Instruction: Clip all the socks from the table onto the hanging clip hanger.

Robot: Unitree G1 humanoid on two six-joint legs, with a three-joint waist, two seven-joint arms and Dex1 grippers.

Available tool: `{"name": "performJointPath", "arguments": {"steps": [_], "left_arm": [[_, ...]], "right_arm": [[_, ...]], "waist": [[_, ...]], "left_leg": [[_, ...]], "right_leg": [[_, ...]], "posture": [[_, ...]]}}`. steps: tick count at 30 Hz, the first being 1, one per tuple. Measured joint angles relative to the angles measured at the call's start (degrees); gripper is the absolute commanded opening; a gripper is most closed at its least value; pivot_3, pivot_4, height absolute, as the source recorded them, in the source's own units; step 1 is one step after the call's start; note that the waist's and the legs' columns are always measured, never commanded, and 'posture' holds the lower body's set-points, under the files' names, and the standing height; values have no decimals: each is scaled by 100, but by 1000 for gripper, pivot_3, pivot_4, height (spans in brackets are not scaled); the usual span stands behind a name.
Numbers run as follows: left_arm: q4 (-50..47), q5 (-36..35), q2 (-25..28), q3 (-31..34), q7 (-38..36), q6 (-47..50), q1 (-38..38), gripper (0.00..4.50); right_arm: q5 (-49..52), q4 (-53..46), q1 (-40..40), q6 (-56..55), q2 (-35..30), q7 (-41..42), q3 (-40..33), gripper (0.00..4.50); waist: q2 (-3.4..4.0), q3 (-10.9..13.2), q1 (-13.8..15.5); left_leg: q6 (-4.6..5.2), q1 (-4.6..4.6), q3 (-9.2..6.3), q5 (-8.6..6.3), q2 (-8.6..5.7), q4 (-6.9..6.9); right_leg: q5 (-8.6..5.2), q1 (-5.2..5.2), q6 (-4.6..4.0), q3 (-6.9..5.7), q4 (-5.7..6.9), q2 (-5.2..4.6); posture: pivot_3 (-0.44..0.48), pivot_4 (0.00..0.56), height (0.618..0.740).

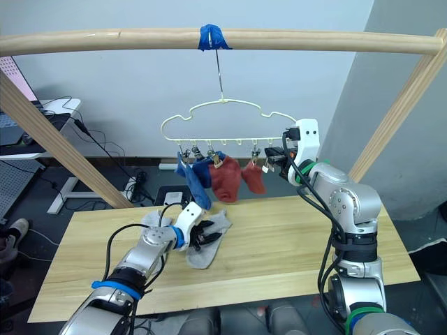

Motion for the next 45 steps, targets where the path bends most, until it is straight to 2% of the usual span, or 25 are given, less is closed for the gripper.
{"name": "performJointPath", "arguments": {"steps": [5,7,16,19,24,31,45], "left_arm": [[-325,-66,6,18,-93,-87,292,378],[-518,-214,-33,52,-185,-92,465,15],[-1561,-755,-68,291,-383,53,697,15],[-2104,-1093,-135,382,-510,147,750,15],[-2843,-1266,-229,383,-571,-148,688,15],[-2934,-1210,-399,334,-380,-556,473,15],[-2913,-1195,-543,320,-262,-673,291,15]], "right_arm": [[2,1,17,-19,6,8,4,0],[3,4,17,-23,6,20,6,0],[118,97,-35,51,20,37,-54,0],[449,202,-137,401,178,-77,-452,0],[1356,360,-466,1684,640,-609,-1576,0],[1756,361,-679,2353,971,-1195,-2251,0],[1893,338,-729,2466,1210,-1609,-2331,0]], "waist": [[0,0,-1],[0,0,8],[0,0,23],[0,0,27],[1,-1,34],[2,-2,21],[2,-2,11]], "left_leg": [[0,0,1,0,0,1],[0,-1,0,0,1,0],[0,-3,-1,0,0,1],[0,-4,-1,0,1,0],[0,-3,-2,1,2,0],[0,-3,2,0,1,-2],[1,-4,3,1,1,-1]], "right_leg": [[0,0,0,2,0,0],[0,0,0,0,0,0],[0,-1,0,-1,0,-1],[0,-1,0,-1,0,-1],[1,-1,-1,-1,3,-1],[0,-3,-1,2,1,1],[0,-4,-1,3,0,2]], "posture": [[-93,140,740],[-93,140,740],[-69,130,740],[-67,122,740],[-70,121,740],[-77,122,740],[-77,126,740]]}}
